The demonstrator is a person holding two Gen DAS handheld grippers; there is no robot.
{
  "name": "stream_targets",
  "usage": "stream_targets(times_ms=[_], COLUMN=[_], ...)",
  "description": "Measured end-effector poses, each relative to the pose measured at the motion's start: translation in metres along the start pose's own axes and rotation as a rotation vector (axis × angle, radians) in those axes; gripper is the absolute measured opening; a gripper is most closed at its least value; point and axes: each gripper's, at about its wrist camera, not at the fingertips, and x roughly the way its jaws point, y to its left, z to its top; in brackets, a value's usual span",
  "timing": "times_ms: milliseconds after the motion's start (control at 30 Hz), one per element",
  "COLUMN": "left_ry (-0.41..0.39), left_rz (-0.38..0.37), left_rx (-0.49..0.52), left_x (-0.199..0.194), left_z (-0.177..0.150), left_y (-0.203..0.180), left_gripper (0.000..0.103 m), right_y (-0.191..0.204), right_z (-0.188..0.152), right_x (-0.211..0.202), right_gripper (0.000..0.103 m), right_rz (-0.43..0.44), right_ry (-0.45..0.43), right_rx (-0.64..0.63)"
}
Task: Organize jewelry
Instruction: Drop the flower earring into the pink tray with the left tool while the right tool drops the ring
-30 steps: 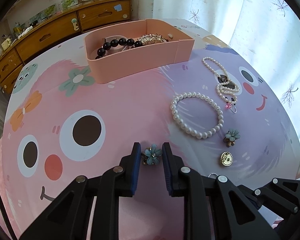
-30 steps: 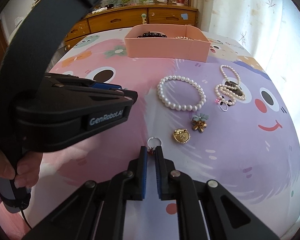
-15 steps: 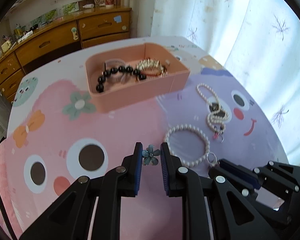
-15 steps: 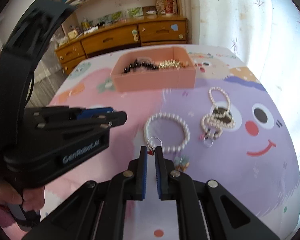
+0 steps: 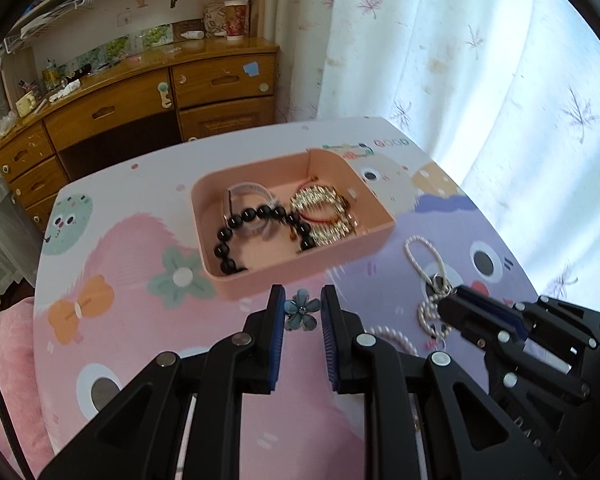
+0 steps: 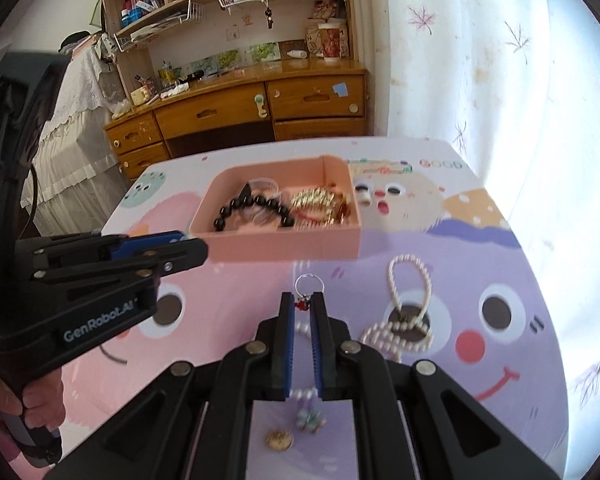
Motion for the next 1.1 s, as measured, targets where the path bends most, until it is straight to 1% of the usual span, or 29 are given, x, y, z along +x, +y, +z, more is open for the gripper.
stream_targets(times_ms=[200, 467, 600, 700, 767, 833, 900, 933, 967, 1100], left_ry=[-0.025, -0.061, -0.070, -0.058, -0.045, -0.048, -0.047, -0.044, -0.044, -0.044], left_rz=[0.028, 0.053, 0.057, 0.061, 0.058, 0.055, 0.072, 0.075, 0.074, 0.065], left_rx=[-0.034, -0.064, -0.108, -0.128, -0.128, -0.107, -0.084, -0.079, -0.079, -0.083], left_x=[0.007, 0.016, 0.023, 0.028, 0.031, 0.031, 0.031, 0.030, 0.029, 0.024], left_z=[0.017, 0.039, 0.049, 0.055, 0.056, 0.054, 0.051, 0.049, 0.048, 0.043], left_y=[0.006, 0.013, 0.018, 0.021, 0.022, 0.021, 0.020, 0.020, 0.020, 0.023], left_gripper=[0.016, 0.016, 0.016, 0.016, 0.026, 0.030, 0.038, 0.047, 0.049, 0.050], right_y=[-0.007, -0.006, -0.007, -0.009, -0.012, -0.014, -0.015, -0.016, -0.016, -0.021], right_z=[0.028, 0.055, 0.064, 0.067, 0.067, 0.066, 0.065, 0.064, 0.064, 0.060], right_x=[0.011, 0.027, 0.039, 0.050, 0.056, 0.058, 0.058, 0.058, 0.057, 0.053], right_gripper=[0.008, 0.008, 0.008, 0.008, 0.008, 0.008, 0.008, 0.008, 0.008, 0.008], right_rz=[-0.003, 0.003, 0.020, 0.018, 0.040, 0.044, 0.046, 0.043, 0.040, 0.043], right_ry=[-0.060, -0.098, -0.094, -0.069, -0.042, -0.030, -0.025, -0.025, -0.025, -0.013], right_rx=[-0.050, -0.151, -0.150, -0.135, -0.119, -0.108, -0.107, -0.107, -0.107, -0.075])
